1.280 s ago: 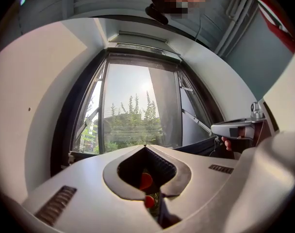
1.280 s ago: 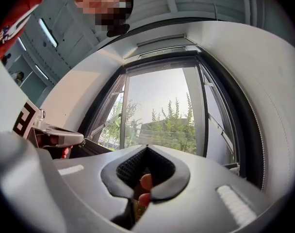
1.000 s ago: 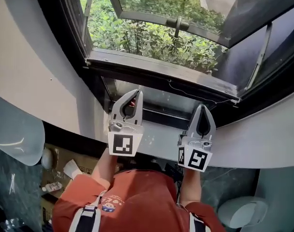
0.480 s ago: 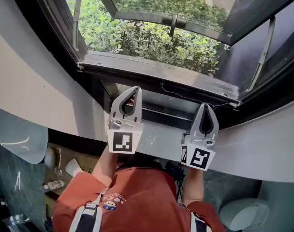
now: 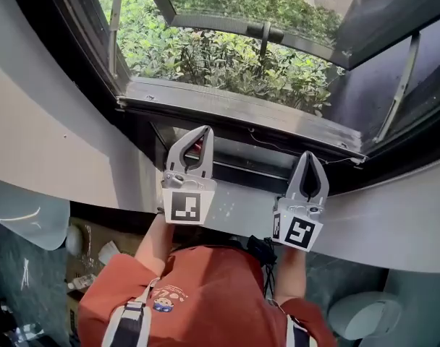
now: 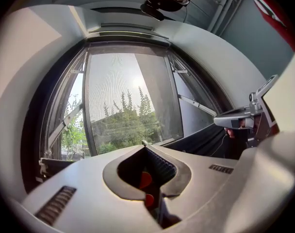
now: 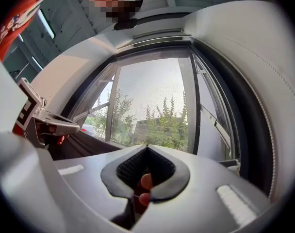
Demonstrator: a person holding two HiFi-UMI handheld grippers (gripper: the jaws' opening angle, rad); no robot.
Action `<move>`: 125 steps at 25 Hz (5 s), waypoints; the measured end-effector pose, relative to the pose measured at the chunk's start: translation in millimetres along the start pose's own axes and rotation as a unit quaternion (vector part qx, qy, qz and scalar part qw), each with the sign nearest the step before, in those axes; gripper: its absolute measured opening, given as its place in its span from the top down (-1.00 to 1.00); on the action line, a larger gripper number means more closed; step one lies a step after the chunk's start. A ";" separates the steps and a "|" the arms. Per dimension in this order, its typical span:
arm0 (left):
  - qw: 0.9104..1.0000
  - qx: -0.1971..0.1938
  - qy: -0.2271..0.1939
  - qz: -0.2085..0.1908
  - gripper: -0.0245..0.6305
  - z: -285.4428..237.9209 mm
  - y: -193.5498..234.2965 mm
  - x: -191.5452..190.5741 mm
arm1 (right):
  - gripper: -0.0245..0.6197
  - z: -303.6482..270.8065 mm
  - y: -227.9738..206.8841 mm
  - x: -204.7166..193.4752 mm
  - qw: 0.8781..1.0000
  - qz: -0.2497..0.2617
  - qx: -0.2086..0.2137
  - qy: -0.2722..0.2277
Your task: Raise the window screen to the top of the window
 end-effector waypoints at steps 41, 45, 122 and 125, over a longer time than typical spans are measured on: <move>0.785 -0.121 0.318 -0.518 0.46 -25.9 23.6 -29.8 | 0.50 -31.3 36.1 -13.4 0.781 0.577 0.174 0.165; 0.784 -0.133 0.327 -0.511 0.46 -26.8 23.7 -25.8 | 0.52 -35.9 38.8 -11.3 0.760 0.590 0.194 0.193; 0.819 0.009 0.070 -0.570 0.74 -51.2 90.3 171.9 | 0.77 -116.3 -10.2 178.0 0.842 0.526 0.094 -0.079; 0.817 0.014 0.059 -0.573 0.74 -52.5 94.3 185.6 | 0.77 -120.6 -12.1 190.7 0.841 0.527 0.085 -0.091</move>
Point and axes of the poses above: the fingertips, and each gripper's own axes: z backward along the fingers, y to its left, x out of its top, the point moved 10 cm from there along z, backward along the fingers, and after that the axes turned 11 degrees about -x, right-handed, at the moved point
